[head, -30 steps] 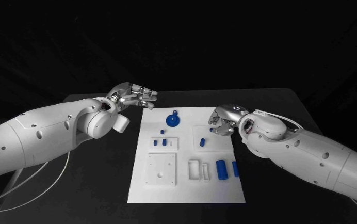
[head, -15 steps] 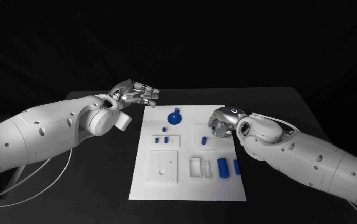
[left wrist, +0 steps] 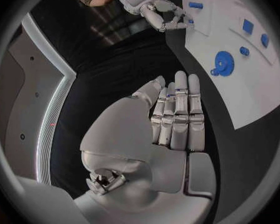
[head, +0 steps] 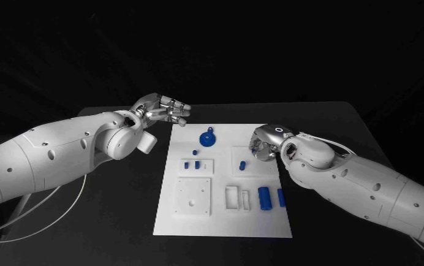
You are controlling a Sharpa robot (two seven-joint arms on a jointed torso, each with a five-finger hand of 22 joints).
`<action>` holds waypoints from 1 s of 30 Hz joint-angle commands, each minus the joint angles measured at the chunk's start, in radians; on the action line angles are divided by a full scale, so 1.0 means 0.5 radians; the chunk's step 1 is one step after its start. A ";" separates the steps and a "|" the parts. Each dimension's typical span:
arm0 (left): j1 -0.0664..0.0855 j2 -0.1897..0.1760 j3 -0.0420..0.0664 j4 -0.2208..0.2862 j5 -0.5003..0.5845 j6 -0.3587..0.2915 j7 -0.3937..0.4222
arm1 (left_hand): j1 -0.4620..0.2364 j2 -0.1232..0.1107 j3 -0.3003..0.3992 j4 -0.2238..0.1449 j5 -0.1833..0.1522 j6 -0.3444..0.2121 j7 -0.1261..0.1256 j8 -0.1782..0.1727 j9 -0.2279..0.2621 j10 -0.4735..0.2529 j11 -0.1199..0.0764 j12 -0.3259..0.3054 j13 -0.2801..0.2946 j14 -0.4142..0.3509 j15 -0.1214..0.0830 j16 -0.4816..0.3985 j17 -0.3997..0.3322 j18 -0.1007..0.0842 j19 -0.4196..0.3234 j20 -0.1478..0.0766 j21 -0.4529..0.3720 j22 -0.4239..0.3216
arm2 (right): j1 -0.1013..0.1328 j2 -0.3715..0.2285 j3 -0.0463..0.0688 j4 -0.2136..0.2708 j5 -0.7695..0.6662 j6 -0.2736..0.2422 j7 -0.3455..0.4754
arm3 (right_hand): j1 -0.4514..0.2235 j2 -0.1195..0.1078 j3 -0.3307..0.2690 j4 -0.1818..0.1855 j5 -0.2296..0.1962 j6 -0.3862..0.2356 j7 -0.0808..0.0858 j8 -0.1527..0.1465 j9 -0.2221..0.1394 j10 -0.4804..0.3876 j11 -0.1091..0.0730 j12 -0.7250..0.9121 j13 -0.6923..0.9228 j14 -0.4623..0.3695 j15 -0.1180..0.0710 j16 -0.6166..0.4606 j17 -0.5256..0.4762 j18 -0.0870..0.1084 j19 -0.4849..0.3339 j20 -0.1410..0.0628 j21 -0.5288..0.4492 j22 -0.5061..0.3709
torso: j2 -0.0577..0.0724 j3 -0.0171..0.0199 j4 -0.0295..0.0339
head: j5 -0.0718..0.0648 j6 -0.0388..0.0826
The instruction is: Assemble the parts on the task board
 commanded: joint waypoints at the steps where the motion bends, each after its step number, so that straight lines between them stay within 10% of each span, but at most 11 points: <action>1: 0.005 0.011 0.001 0.012 -0.116 0.017 0.023 | -0.023 0.002 0.002 -0.004 0.002 -0.017 0.002 0.006 0.001 -0.006 0.007 -0.012 -0.002 0.010 0.001 -0.013 0.003 -0.003 -0.013 0.005 -0.006 0.000 | -0.016 0.000 -0.008 -0.012 -0.073 -0.018 -0.047 | 0.006 0.001 0.032 -0.001 -0.003 0.023 -0.006 -0.002 0.002 0.030 -0.008 0.010 0.009 -0.009 -0.010 0.012 0.000 0.008 0.015 -0.012 0.015 0.029 | 0.001 0.0006 0.001 | -0.008 0.000; 30: 0.004 0.019 0.001 0.021 -0.204 0.010 0.136 | -0.007 -0.002 0.011 -0.021 0.006 -0.020 0.005 0.007 0.001 -0.010 0.009 -0.012 -0.002 0.009 0.000 -0.020 0.007 -0.003 -0.019 0.003 -0.004 0.014 | -0.022 -0.030 -0.015 -0.008 -0.089 -0.198 0.024 | -0.005 -0.031 0.114 -0.026 0.120 0.170 -0.049 -0.003 0.007 0.170 -0.047 0.009 0.011 -0.016 -0.044 0.089 -0.002 0.004 0.004 -0.045 0.086 0.293 | -0.002 0.0006 -0.001 | -0.021 -0.026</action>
